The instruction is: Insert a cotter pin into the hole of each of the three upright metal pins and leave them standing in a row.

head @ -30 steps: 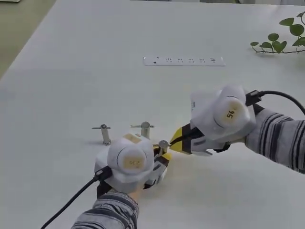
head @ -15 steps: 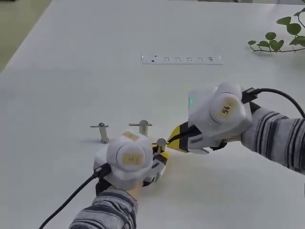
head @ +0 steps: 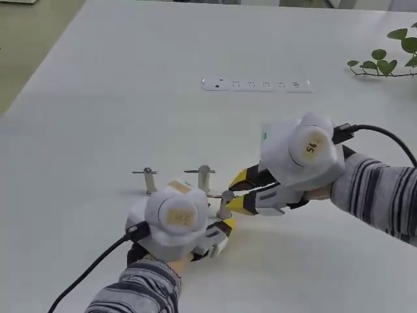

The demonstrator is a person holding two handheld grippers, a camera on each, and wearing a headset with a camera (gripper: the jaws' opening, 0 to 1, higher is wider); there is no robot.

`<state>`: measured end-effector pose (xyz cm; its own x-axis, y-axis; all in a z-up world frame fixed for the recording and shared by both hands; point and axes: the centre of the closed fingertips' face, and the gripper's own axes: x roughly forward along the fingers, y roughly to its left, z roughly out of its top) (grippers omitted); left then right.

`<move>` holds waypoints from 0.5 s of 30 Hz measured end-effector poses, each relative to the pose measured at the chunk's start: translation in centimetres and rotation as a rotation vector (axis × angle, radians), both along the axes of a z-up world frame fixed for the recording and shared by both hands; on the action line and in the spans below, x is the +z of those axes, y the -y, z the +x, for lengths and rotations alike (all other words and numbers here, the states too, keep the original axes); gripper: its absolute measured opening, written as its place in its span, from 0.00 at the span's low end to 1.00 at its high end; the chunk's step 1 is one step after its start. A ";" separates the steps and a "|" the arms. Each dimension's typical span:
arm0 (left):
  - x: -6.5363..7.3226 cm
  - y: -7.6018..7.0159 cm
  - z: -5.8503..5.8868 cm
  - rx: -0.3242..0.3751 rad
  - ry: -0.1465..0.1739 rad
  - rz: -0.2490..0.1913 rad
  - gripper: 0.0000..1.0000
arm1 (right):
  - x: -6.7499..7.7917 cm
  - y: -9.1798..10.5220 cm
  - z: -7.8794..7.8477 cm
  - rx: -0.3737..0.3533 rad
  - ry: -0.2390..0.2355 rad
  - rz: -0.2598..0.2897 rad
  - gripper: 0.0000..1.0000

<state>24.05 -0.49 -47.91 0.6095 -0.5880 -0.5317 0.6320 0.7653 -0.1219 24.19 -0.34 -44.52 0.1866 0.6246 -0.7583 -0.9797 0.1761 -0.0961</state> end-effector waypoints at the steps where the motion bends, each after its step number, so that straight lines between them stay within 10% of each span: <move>1: 0.1 0.0 -0.1 -0.006 0.002 -0.002 0.34 | -0.1 -0.1 0.0 -0.001 -0.009 0.001 0.13; 15: 2.6 -0.3 -1.2 -0.040 0.021 -0.060 0.49 | -1.3 -0.7 0.0 -0.022 -0.047 0.007 0.09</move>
